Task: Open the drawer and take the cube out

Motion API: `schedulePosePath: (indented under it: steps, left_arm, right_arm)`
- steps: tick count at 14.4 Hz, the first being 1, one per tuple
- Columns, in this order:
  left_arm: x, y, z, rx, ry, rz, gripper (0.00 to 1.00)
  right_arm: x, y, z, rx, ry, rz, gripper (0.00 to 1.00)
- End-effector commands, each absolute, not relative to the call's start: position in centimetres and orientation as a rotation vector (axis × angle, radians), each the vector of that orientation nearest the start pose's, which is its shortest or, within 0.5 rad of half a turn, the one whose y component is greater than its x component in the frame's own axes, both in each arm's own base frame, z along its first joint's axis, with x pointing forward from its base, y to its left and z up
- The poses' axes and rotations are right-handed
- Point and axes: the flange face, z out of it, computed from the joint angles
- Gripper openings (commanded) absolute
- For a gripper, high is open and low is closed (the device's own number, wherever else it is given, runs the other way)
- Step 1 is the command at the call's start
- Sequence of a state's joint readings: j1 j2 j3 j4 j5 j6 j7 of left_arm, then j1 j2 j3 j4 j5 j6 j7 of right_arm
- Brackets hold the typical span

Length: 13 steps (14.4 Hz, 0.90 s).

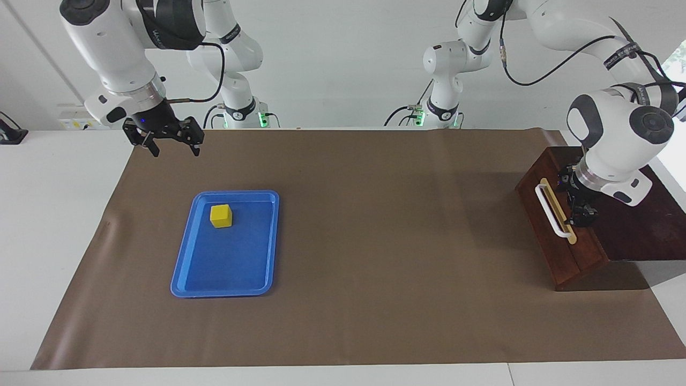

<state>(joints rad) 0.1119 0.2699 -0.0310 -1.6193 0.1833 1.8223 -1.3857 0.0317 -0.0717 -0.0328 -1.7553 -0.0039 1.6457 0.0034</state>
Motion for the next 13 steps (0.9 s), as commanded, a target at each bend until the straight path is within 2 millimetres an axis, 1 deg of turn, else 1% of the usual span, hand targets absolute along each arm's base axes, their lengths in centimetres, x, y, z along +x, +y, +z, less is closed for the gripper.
schedulePosePath:
  steps: [1, 3, 5, 6, 7, 10, 12, 13]
  left_arm:
    - [62.3, 5.8, 49.7, -2.359, -1.82, -0.116, 1.0]
    - [61.3, 5.0, 52.0, -2.472, -1.725, -0.103, 1.0]
    - [60.0, 3.7, 55.1, -2.677, -1.544, -0.081, 1.0]
    - [59.3, 3.3, 56.2, -2.745, -1.469, -0.066, 1.0]
    - [58.8, 2.8, 56.9, -2.789, -1.393, -0.051, 1.0]
    - [57.2, -0.2, 58.1, -2.918, -1.033, 0.031, 1.0]
    - [55.9, -0.9, 59.1, -3.006, -0.773, 0.085, 1.0]
    - [55.5, -0.7, 59.3, -3.061, -0.657, 0.122, 1.0]
  right_arm:
    - [53.2, -0.5, 58.4, -3.159, -0.032, 0.1, 1.0]
    - [53.1, -0.5, 58.4, -3.156, -0.031, 0.114, 1.0]
    - [53.1, -0.5, 58.4, -3.158, -0.031, 0.117, 1.0]
    - [53.1, -0.5, 58.4, -3.158, -0.031, 0.119, 1.0]
    - [53.0, -0.5, 58.4, -3.158, -0.031, 0.122, 1.0]
    - [52.9, -0.6, 58.3, -3.157, -0.029, 0.129, 1.0]
    - [52.9, -0.5, 58.2, -3.155, -0.029, 0.138, 1.0]
    - [52.9, -0.5, 58.2, -3.155, -0.029, 0.138, 1.0]
